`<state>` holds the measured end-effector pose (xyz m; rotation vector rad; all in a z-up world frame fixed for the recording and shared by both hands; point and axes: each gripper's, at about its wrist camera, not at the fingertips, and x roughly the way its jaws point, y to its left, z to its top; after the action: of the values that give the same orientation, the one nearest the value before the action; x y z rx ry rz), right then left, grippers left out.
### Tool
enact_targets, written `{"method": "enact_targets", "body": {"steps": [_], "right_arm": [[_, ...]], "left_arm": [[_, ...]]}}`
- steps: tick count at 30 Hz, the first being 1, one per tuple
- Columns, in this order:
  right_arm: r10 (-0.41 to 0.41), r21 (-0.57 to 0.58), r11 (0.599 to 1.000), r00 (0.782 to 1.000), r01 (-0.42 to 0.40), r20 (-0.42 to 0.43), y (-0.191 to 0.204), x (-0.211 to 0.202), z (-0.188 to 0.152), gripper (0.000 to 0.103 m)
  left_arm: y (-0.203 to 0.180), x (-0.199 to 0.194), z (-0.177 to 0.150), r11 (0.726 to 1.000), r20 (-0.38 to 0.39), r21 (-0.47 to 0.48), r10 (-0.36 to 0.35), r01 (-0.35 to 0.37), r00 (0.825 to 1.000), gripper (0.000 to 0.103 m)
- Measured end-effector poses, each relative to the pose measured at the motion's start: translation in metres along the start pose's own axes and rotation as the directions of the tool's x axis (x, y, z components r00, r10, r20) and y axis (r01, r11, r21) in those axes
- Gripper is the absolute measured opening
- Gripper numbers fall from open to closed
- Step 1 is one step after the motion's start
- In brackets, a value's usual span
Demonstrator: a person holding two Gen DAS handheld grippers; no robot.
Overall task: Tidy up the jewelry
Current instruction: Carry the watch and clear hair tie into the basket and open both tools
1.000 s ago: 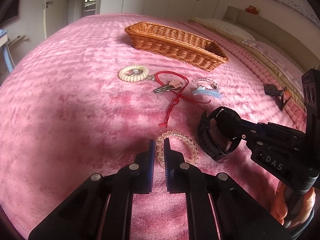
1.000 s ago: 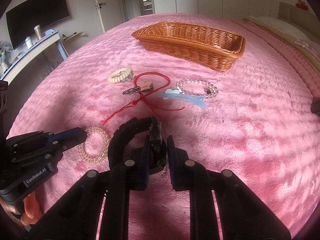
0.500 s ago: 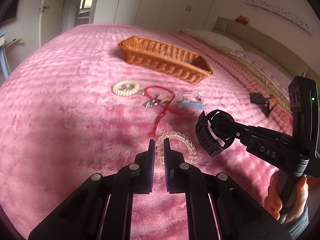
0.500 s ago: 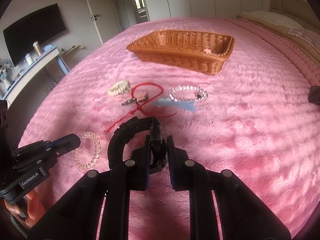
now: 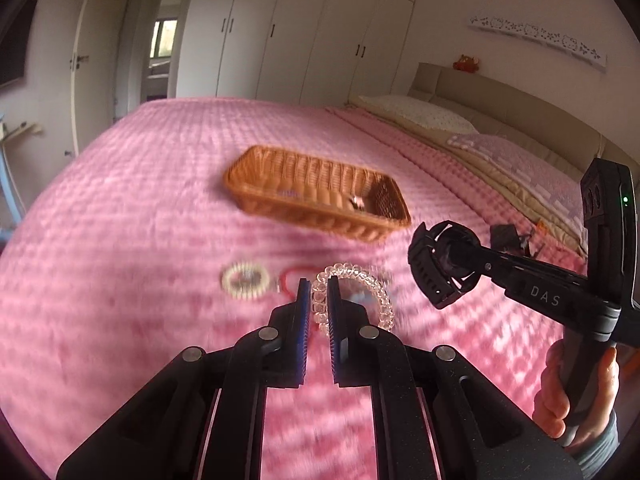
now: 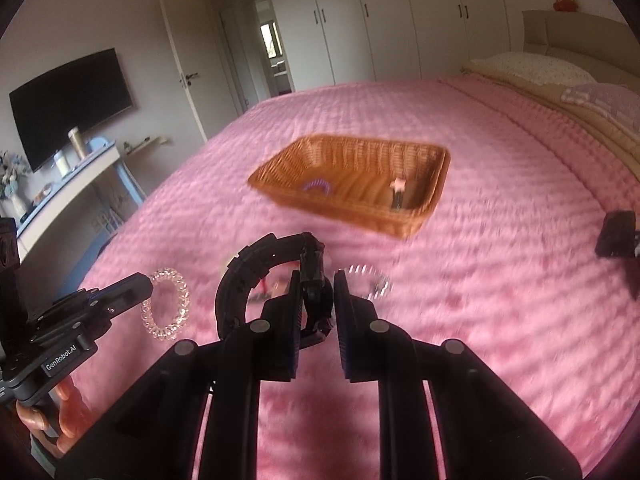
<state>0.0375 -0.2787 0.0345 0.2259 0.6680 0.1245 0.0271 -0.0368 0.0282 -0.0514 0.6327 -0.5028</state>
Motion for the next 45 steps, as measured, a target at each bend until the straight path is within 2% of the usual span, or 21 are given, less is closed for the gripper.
{"method": "enact_targets", "body": {"steps": [4, 11, 20, 32, 37, 41, 45], "right_arm": [[-0.021, 0.019, 1.0, 1.0, 0.021, 0.016, -0.013, 0.016, 0.026, 0.013], [-0.06, 0.061, 0.996, 0.998, 0.059, 0.017, -0.035, 0.067, 0.075, 0.013], [-0.131, 0.075, 0.988, 0.991, 0.132, -0.012, -0.051, 0.135, 0.106, 0.013], [-0.191, 0.077, 0.977, 0.976, 0.199, -0.108, -0.069, 0.196, 0.101, 0.013], [-0.196, 0.073, 0.976, 0.971, 0.207, -0.137, -0.071, 0.209, 0.095, 0.013], [-0.18, 0.094, 0.976, 0.973, 0.195, -0.148, -0.074, 0.21, 0.092, 0.015], [-0.175, 0.096, 0.978, 0.978, 0.187, -0.115, -0.073, 0.199, 0.095, 0.02]], "left_arm": [[0.001, 0.022, 0.029, 1.0, 0.014, 0.022, 0.004, -0.004, 1.0, 0.007], [0.009, 0.078, 0.079, 1.0, 0.018, 0.031, 0.006, -0.006, 1.0, 0.007], [0.024, 0.157, 0.12, 1.0, -0.005, 0.019, 0.017, -0.017, 1.0, 0.007], [0.022, 0.232, 0.118, 0.997, -0.087, 0.049, 0.067, -0.063, 0.994, 0.007], [0.021, 0.245, 0.111, 0.994, -0.12, 0.071, 0.088, -0.08, 0.989, 0.007], [0.026, 0.247, 0.11, 0.997, -0.13, 0.041, 0.077, -0.073, 0.989, 0.008], [0.028, 0.239, 0.112, 0.997, -0.116, 0.031, 0.075, -0.072, 0.99, 0.02]]}}
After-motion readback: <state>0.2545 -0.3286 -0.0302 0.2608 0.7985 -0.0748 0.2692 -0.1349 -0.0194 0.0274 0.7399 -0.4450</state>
